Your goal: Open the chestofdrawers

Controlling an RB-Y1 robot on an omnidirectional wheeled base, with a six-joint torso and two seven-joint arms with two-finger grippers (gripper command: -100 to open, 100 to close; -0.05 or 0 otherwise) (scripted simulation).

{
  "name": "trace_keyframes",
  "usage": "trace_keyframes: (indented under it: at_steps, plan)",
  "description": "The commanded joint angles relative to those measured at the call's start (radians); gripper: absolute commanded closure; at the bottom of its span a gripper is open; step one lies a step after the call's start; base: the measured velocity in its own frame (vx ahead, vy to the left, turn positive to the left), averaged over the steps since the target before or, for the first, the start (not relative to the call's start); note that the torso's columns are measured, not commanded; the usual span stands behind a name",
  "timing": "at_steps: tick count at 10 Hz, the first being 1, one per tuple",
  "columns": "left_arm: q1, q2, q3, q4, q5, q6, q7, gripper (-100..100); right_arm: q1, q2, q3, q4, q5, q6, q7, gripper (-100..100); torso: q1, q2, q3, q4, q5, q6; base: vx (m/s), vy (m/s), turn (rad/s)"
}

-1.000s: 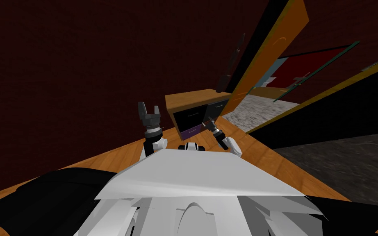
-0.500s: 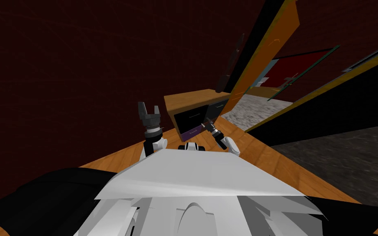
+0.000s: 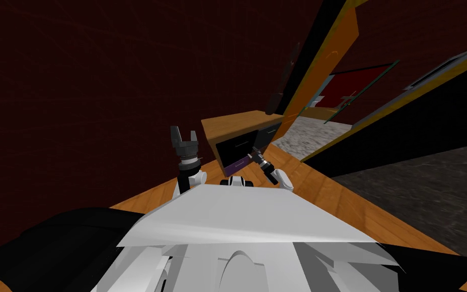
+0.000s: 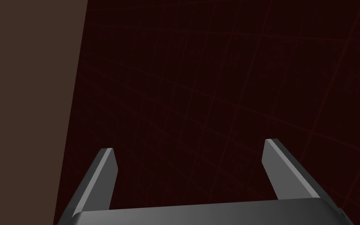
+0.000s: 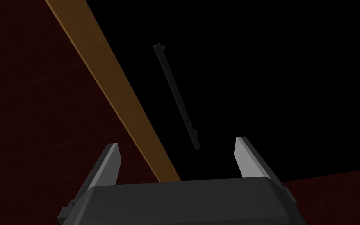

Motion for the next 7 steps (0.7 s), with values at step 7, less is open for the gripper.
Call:
trace_keyframes:
  at_steps: [7]
  plan:
    - [0.000,0.000,0.000,0.000,0.000,0.000,0.000,0,-0.028,0.132,0.001,0.082,0.072,-0.057,0.209,-100,0.002,0.000,0.000,0.000,0.000,0.000,0.050,0.073,-0.065]
